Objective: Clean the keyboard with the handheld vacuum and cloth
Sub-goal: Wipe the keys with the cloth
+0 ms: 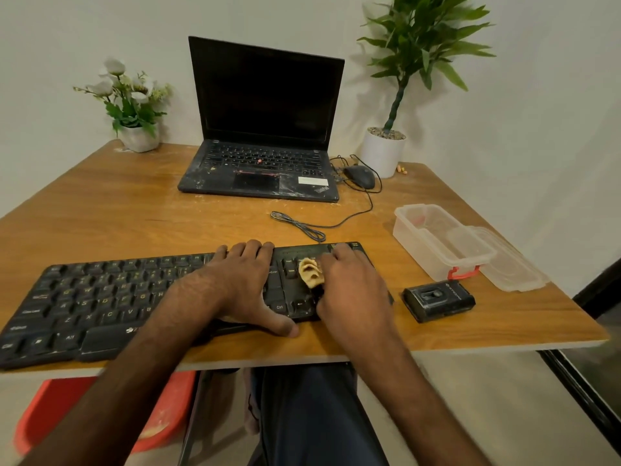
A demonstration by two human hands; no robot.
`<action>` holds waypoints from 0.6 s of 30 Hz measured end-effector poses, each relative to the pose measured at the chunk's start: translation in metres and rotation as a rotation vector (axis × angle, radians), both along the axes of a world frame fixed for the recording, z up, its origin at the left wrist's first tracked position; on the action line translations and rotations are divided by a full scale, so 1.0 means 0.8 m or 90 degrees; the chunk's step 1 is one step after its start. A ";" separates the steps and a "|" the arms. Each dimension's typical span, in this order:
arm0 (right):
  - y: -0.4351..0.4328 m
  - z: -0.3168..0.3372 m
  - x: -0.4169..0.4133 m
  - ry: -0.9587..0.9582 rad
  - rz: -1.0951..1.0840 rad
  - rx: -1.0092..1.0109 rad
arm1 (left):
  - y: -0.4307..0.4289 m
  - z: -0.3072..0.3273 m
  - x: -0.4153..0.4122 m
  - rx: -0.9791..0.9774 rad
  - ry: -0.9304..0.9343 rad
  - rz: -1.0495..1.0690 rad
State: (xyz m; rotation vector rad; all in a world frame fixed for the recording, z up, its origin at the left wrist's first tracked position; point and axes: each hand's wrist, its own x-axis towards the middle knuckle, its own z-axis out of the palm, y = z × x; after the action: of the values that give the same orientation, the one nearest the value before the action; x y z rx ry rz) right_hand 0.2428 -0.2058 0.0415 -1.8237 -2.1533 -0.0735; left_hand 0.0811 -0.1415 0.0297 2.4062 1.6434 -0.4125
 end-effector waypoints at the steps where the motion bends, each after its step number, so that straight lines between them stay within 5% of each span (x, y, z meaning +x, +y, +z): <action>1: 0.003 -0.002 -0.007 0.014 0.001 -0.002 | 0.000 0.001 0.001 -0.001 0.005 0.000; 7: -0.024 -0.025 -0.013 0.016 0.106 -0.019 | 0.000 -0.001 0.004 0.006 0.026 -0.001; 13: -0.009 -0.008 0.010 0.044 -0.026 0.037 | -0.001 0.001 0.006 -0.006 0.023 0.009; 18: -0.002 -0.002 -0.010 0.039 0.115 -0.027 | -0.001 0.002 0.008 -0.008 0.027 0.010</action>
State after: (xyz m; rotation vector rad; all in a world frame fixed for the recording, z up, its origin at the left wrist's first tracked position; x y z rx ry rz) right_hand 0.2350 -0.2073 0.0401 -1.6234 -2.2811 0.0696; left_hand 0.0871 -0.1419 0.0312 2.3894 1.6708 -0.4734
